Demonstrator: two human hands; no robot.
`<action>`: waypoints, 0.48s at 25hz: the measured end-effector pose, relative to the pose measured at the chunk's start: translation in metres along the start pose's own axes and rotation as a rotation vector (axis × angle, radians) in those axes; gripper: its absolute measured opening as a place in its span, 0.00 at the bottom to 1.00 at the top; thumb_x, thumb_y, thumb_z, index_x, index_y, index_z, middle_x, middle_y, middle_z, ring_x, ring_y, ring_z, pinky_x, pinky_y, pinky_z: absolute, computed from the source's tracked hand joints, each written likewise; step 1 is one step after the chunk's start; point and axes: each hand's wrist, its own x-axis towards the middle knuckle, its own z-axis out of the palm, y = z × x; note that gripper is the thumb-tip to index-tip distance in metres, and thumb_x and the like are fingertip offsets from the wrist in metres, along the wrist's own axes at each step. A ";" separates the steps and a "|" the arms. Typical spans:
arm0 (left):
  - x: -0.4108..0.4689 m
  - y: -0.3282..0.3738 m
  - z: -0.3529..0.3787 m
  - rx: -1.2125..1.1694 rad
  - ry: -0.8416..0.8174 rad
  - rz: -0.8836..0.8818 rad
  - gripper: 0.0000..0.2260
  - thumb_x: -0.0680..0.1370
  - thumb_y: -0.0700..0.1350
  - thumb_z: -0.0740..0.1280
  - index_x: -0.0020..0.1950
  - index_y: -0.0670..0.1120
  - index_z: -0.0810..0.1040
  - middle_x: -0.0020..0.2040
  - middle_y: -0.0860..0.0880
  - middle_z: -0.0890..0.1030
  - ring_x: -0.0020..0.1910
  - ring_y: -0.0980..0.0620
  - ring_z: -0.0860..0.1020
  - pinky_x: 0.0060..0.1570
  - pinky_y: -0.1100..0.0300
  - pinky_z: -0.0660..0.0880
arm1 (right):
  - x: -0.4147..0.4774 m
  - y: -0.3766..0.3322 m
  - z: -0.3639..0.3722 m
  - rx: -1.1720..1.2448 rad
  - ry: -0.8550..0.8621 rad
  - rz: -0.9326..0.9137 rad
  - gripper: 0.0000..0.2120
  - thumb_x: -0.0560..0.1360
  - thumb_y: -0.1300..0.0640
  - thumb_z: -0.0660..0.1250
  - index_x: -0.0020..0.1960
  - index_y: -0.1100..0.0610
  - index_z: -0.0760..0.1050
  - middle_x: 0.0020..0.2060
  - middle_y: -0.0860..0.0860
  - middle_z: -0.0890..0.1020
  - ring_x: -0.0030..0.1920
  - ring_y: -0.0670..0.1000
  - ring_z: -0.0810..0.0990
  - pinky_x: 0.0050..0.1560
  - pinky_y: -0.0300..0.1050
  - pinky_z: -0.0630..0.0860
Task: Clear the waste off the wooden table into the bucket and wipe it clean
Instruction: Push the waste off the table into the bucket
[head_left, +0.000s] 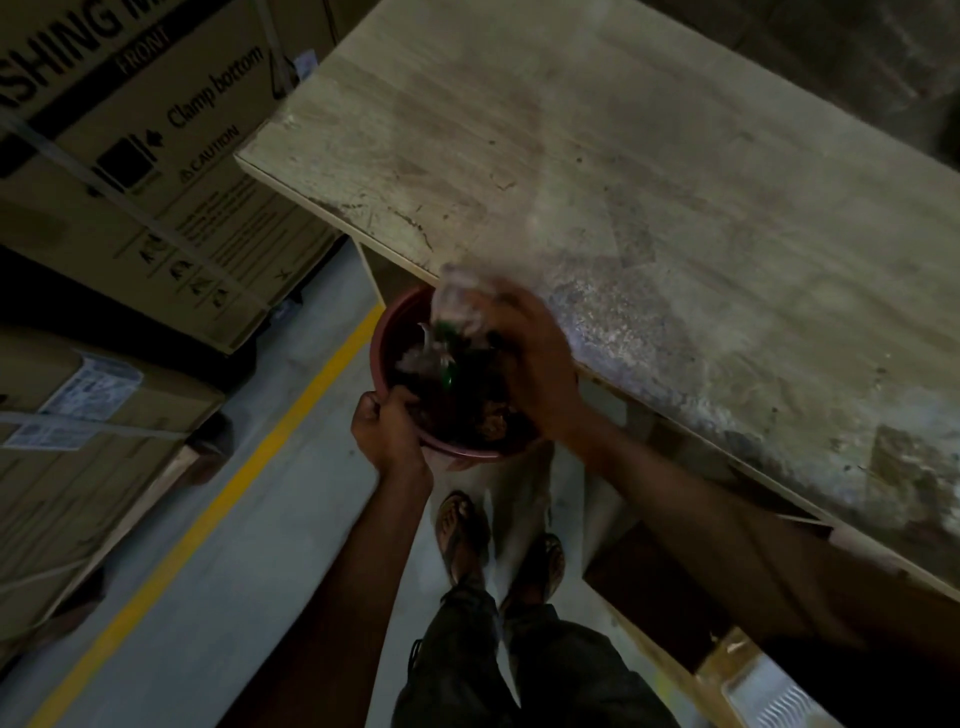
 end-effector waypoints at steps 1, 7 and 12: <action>0.000 -0.002 -0.001 -0.003 0.006 -0.005 0.18 0.70 0.31 0.67 0.29 0.47 0.62 0.26 0.52 0.66 0.28 0.53 0.65 0.30 0.60 0.64 | 0.016 0.003 -0.008 -0.009 0.097 0.133 0.23 0.77 0.65 0.62 0.71 0.55 0.77 0.70 0.56 0.76 0.68 0.56 0.76 0.67 0.54 0.76; 0.010 -0.010 -0.008 -0.051 0.013 -0.048 0.10 0.67 0.35 0.68 0.31 0.45 0.69 0.34 0.43 0.71 0.37 0.48 0.71 0.38 0.53 0.69 | 0.148 0.036 -0.040 -0.103 0.331 0.383 0.17 0.81 0.55 0.64 0.67 0.58 0.79 0.63 0.59 0.81 0.64 0.57 0.79 0.56 0.35 0.68; 0.030 -0.003 -0.011 -0.086 0.042 0.002 0.11 0.68 0.33 0.66 0.31 0.47 0.70 0.35 0.44 0.71 0.38 0.47 0.71 0.37 0.54 0.68 | 0.214 0.065 -0.023 -0.215 -0.205 0.356 0.22 0.81 0.64 0.57 0.72 0.53 0.76 0.72 0.56 0.76 0.72 0.57 0.73 0.72 0.46 0.68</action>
